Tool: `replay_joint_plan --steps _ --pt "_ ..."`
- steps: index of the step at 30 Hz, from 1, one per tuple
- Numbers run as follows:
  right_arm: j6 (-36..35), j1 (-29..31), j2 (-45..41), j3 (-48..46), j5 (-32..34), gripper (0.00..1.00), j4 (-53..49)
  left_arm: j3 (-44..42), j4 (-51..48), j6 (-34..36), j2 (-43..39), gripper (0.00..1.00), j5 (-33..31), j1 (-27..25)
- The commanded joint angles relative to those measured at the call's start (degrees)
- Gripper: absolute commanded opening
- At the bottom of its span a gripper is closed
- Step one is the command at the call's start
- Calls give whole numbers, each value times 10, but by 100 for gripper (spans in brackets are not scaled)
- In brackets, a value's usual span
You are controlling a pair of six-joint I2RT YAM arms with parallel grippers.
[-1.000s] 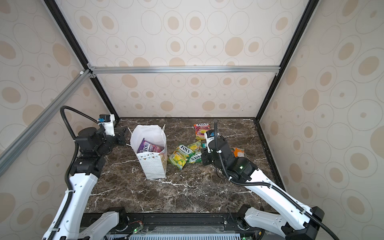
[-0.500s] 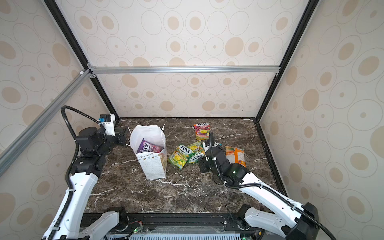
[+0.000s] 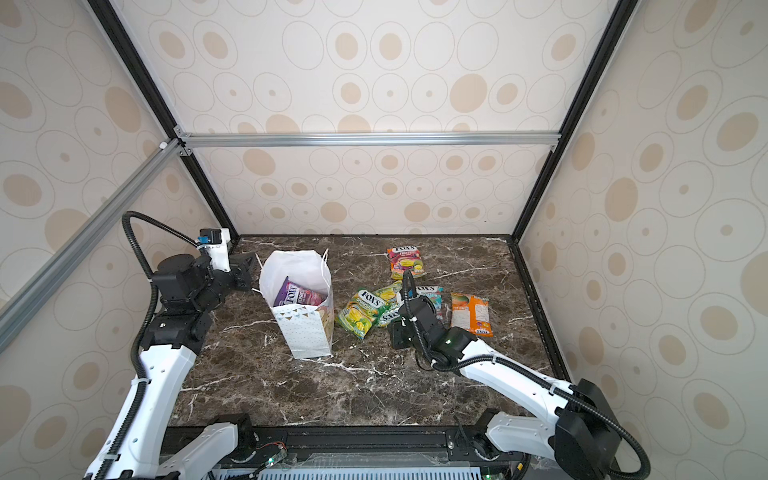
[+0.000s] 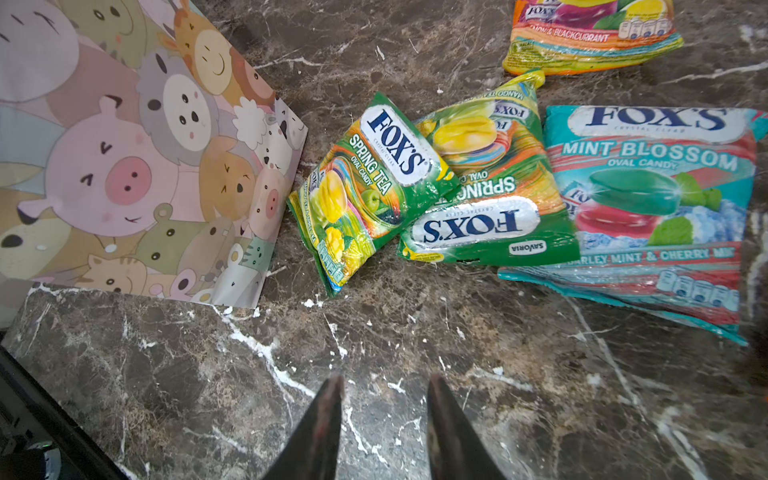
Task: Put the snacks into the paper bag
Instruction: 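Lower the open right gripper onto the green Spring Tea packet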
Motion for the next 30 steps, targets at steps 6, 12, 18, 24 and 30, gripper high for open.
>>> replay_joint_plan --steps 6,12,18,24,30 --pt "17 -2 33 -14 -34 38 57 6 17 -2 -7 0 4 4" --pt "24 -3 68 -27 -51 38 104 4 18 -2 -11 0 1 4" --pt "46 -5 139 -29 -99 40 181 5 17 -2 -10 0 2 3" --pt "91 -9 211 -40 -126 44 285 5 17 -1 -10 0 2 4" --pt "124 -11 263 -48 -145 45 368 5 16 1 -11 0 0 4"
